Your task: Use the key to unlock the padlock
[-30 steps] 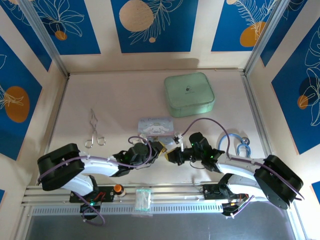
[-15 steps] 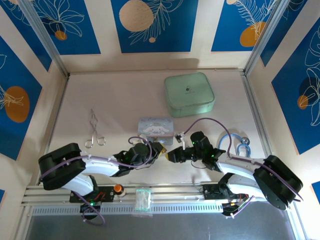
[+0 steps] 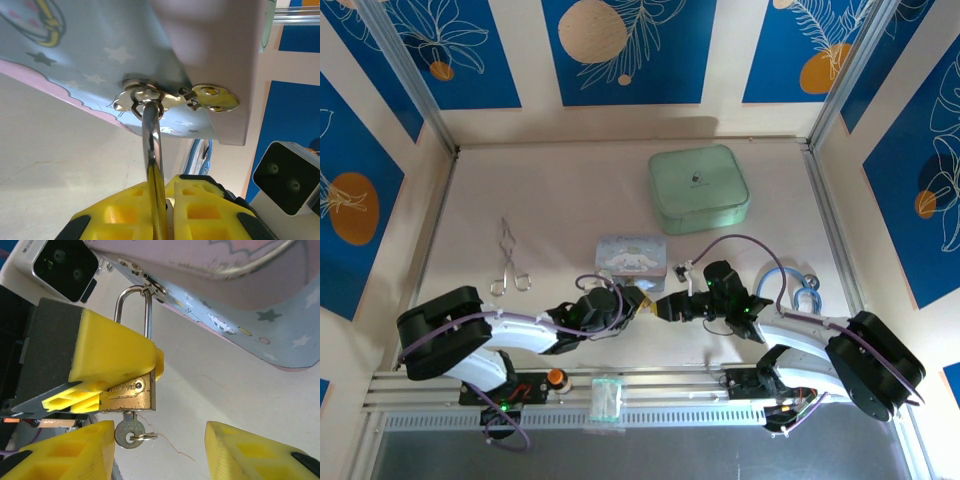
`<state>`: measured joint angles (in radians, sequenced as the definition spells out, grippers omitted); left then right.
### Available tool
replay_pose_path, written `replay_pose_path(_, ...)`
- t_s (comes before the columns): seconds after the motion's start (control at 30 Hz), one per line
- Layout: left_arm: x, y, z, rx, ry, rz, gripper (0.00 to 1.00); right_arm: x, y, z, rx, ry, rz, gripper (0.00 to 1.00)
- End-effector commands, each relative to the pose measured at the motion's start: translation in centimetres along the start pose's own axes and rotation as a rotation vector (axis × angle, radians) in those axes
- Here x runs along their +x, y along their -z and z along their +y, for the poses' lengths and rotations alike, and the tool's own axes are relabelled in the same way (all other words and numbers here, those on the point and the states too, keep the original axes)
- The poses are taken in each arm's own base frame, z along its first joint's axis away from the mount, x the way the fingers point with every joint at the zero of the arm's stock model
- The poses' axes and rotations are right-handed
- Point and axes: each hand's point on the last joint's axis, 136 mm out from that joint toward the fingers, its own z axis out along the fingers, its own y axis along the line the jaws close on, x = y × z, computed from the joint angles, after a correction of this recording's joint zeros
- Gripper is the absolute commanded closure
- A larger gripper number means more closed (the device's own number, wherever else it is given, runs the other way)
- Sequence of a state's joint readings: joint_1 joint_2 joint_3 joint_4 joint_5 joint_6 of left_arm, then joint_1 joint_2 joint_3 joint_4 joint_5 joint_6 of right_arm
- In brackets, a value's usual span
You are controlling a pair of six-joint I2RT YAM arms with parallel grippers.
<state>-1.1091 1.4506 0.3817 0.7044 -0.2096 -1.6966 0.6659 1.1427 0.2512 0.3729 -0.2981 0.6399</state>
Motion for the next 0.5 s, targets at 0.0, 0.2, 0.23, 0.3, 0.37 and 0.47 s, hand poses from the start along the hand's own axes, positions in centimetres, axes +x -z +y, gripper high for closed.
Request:
replay_pose_path(0.0,0.4,0.4,-0.3,0.014,0.001,0.019,1.0,0.1,0.4,-2.1,0.082,-0.067,-0.027,0.45)
replay_pose_path(0.2,0.3,0.2,0.5,-0.014,-0.009,0.012,1.0,-0.7,0.7,-1.6,0.082,-0.07,-0.05,0.4)
replay_pose_path(0.23,0.3,0.1,0.7,-0.023,-0.015,0.01,1.0,-0.8,0.8,-1.7,0.093,-0.072,-0.056,0.4)
replay_pose_path(0.3,0.2,0.0,1.5,-0.058,-0.035,0.01,1.0,-1.1,0.9,-2.0,0.118,-0.08,-0.076,0.4)
replay_pose_path(0.37,0.0,0.0,2.7,-0.11,-0.068,0.008,1.0,-1.4,1.2,-2.7,0.168,-0.108,-0.093,0.4)
replay_pose_path(0.47,-0.4,0.1,4.5,-0.185,-0.113,0.021,1.0,-1.5,1.6,-3.7,0.235,-0.128,-0.099,0.4)
